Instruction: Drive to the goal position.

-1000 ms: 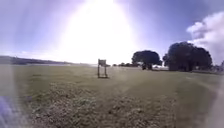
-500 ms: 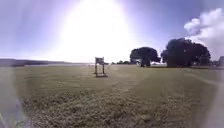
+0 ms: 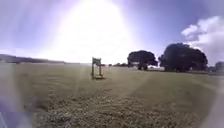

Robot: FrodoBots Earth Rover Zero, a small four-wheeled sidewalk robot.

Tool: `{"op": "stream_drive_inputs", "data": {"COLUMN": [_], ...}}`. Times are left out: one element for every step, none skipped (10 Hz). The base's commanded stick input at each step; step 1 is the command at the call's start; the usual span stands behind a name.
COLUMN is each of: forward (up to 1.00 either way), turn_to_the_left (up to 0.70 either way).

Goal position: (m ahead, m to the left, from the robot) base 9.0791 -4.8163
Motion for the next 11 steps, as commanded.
{"op": "stream_drive_inputs", "data": {"forward": [0.7, 0.7, 0.7, 0.7, 0.7, 0.7, 0.7, 0.7, 0.7, 0.7, 0.7], "turn_to_the_left": [-0.14, -0.14, -0.14, -0.14, -0.14, -0.14, -0.14, -0.14, -0.14, -0.14, -0.14]}}
